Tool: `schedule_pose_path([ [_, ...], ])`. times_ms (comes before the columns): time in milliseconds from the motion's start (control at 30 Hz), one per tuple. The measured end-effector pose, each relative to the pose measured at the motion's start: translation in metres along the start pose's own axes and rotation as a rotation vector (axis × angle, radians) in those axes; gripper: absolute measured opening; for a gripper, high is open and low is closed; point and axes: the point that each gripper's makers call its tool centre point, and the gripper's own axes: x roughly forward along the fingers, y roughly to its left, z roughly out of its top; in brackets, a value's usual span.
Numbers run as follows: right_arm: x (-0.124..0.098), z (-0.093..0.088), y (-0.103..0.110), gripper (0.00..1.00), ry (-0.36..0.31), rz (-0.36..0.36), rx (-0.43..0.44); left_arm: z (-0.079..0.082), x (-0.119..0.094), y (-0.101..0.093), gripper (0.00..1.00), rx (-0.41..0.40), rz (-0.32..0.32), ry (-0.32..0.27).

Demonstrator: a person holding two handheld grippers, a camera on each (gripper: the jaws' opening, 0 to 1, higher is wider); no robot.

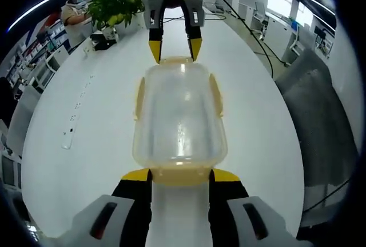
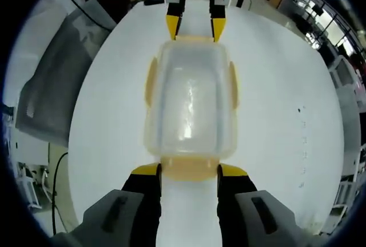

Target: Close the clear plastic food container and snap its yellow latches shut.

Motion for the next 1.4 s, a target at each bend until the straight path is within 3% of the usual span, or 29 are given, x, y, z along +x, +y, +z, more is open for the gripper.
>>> schedule_pose_path([
  [1400,-0.0022,-0.003,-0.0024,0.35,-0.003,0.014,0.035,0.0008,0.0058,0.007,0.33,0.011,0.0,-0.009],
])
